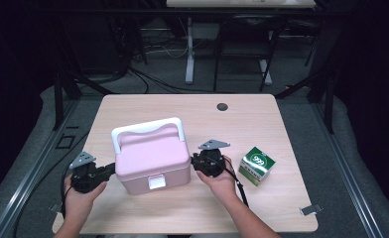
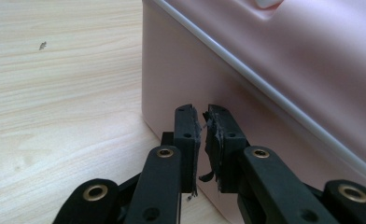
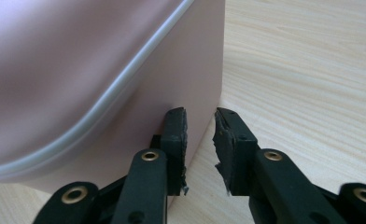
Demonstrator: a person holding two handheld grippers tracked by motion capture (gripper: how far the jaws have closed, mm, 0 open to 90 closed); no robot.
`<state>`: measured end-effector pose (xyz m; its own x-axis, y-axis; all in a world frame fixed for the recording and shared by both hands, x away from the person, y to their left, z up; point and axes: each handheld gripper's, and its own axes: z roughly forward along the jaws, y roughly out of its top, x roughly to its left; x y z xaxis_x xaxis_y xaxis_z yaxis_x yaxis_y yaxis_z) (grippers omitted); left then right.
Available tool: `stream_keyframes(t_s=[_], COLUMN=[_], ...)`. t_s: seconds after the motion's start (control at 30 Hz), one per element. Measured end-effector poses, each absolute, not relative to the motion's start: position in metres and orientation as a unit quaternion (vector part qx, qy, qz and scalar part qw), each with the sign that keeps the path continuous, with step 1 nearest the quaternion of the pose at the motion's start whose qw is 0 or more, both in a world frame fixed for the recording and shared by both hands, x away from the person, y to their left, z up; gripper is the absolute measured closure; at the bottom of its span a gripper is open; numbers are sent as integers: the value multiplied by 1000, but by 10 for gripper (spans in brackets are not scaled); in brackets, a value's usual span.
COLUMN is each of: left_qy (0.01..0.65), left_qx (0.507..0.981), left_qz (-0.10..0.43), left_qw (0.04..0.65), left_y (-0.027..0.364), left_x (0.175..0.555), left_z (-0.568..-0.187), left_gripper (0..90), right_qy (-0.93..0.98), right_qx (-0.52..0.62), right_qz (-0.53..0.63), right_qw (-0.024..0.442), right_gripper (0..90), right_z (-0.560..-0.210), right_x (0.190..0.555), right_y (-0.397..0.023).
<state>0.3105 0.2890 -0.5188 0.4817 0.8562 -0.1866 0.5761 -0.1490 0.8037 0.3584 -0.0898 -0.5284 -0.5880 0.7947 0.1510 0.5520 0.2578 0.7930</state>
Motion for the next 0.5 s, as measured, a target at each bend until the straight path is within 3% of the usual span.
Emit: stream_keyframes(t_s=[0.27, 0.5], left_qy=[479, 472], left_qx=[741, 745], left_qz=[156, 144], left_qw=[444, 448], left_y=[283, 278], left_x=[309, 309], left_z=[-519, -519], left_gripper=[881, 899], right_qy=[789, 789], right_qx=[419, 427], right_qz=[426, 415], right_qw=[144, 150], right_gripper=[894, 900], right_z=[-526, -524], right_x=[352, 343], right_y=[-88, -92])
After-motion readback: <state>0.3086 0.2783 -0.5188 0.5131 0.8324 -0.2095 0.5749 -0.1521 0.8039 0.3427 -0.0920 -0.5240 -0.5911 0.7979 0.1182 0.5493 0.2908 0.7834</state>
